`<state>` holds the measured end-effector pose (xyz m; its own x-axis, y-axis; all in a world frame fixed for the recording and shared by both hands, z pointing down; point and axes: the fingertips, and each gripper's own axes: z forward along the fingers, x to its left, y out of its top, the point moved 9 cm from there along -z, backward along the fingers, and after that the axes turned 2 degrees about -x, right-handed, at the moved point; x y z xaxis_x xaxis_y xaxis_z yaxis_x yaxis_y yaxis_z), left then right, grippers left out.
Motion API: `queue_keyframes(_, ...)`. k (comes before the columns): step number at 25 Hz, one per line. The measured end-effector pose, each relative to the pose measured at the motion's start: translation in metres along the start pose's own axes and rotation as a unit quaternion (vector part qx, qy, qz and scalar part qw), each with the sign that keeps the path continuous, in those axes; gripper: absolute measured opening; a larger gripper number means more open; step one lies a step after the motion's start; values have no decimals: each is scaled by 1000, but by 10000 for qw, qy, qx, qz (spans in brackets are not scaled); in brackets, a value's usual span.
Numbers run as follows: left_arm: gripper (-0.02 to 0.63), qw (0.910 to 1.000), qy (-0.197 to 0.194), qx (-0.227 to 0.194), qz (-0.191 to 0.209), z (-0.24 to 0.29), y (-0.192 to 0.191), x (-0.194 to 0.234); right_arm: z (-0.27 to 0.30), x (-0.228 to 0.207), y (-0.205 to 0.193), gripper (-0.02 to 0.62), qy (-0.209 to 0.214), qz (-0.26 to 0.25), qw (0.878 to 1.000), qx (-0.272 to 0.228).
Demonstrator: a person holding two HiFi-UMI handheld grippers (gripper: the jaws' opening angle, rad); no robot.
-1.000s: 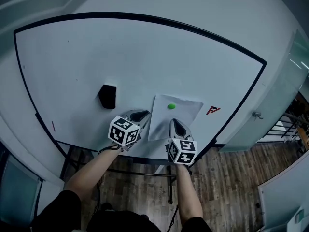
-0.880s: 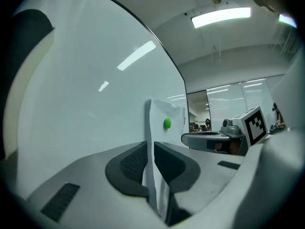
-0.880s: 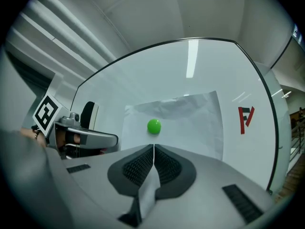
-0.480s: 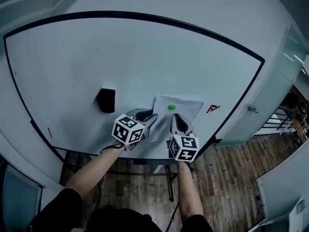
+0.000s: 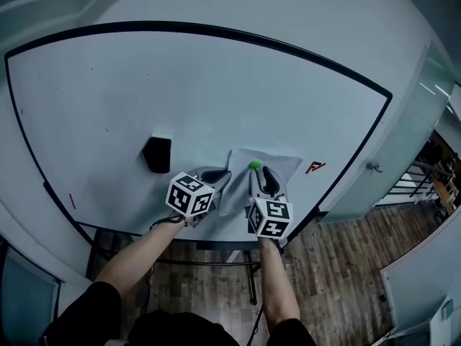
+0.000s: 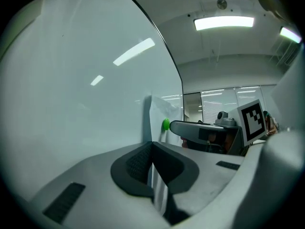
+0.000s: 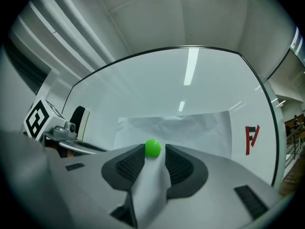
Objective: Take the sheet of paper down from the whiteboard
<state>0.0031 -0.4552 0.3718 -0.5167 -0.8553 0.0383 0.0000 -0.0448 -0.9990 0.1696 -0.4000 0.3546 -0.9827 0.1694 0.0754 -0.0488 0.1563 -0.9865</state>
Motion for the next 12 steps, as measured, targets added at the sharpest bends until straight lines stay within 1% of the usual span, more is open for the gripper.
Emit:
queue_keyframes(1,21,10000,-16,0,-9,0,0,0,2,1,0,138,16,-16,10000,-2)
queue_keyframes(6,21,10000,-62,1,-6,1,1,0,11,8,6,139,-111,-274,9996,-39)
queue_keyframes(10,21,10000,-96,-10,-24,0,1,0,13,13,8,138,-304,-533,9981,-21)
queue_keyframes(12,21,10000,-89,-27,-32,-1,0,0,13,14,8,135,-346,-574,9977,-27)
